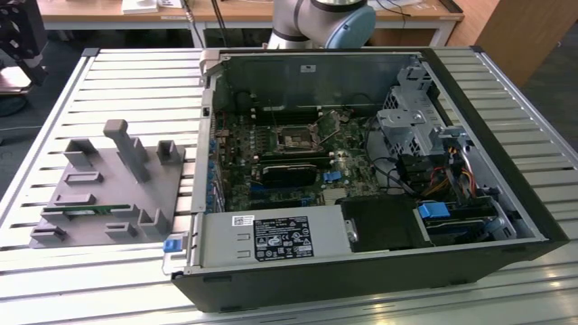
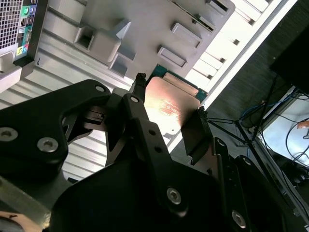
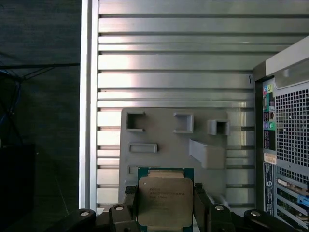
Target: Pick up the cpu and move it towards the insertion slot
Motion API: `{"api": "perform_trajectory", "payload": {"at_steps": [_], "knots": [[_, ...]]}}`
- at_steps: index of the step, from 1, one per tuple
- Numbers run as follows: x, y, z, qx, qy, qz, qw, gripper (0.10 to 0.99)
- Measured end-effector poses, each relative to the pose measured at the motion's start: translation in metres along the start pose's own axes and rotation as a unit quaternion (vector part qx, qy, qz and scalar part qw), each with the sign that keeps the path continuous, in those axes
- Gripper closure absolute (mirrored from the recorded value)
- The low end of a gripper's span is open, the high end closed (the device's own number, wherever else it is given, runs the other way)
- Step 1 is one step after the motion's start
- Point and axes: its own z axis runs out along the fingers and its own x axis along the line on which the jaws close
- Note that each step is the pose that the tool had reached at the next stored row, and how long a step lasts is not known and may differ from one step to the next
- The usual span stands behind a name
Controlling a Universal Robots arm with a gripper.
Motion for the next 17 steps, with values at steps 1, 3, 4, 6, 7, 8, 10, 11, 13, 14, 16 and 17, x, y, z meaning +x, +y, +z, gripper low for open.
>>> {"api": "perform_trajectory", "payload": {"at_steps": [1,3,4,6,7,8,10,11,13,14,16,17], "knots": [[-0.0007,0.0,0.0,0.0,0.0,0.0,1.0,0.541],[-0.0021,0.0001,-0.0001,0.0,0.0,0.0,1.0,0.541],[-0.0027,0.0001,0.0,0.0,0.0,0.0,1.0,0.541],[-0.0039,0.0001,0.0,0.0,0.0,0.0,1.0,0.541],[-0.0046,0.0001,0.0,0.0,0.0,0.0,1.0,0.541],[-0.0053,0.0001,0.0,0.0,0.0,0.0,1.0,0.541],[-0.0065,0.0001,0.0,0.0,0.0,0.0,1.0,0.541],[-0.0072,0.0001,0.0,0.0,0.0,0.0,1.0,0.541],[-0.0086,0.0002,-0.0001,0.0,0.0001,0.0,1.0,0.541],[-0.0092,0.0002,-0.0001,0.0,0.0,0.0,1.0,0.541],[-0.0108,0.0002,-0.0001,0.0,0.0001,0.0,1.0,0.541],[-0.0116,0.0002,-0.0001,0.0,0.0,0.0,1.0,0.541]]}}
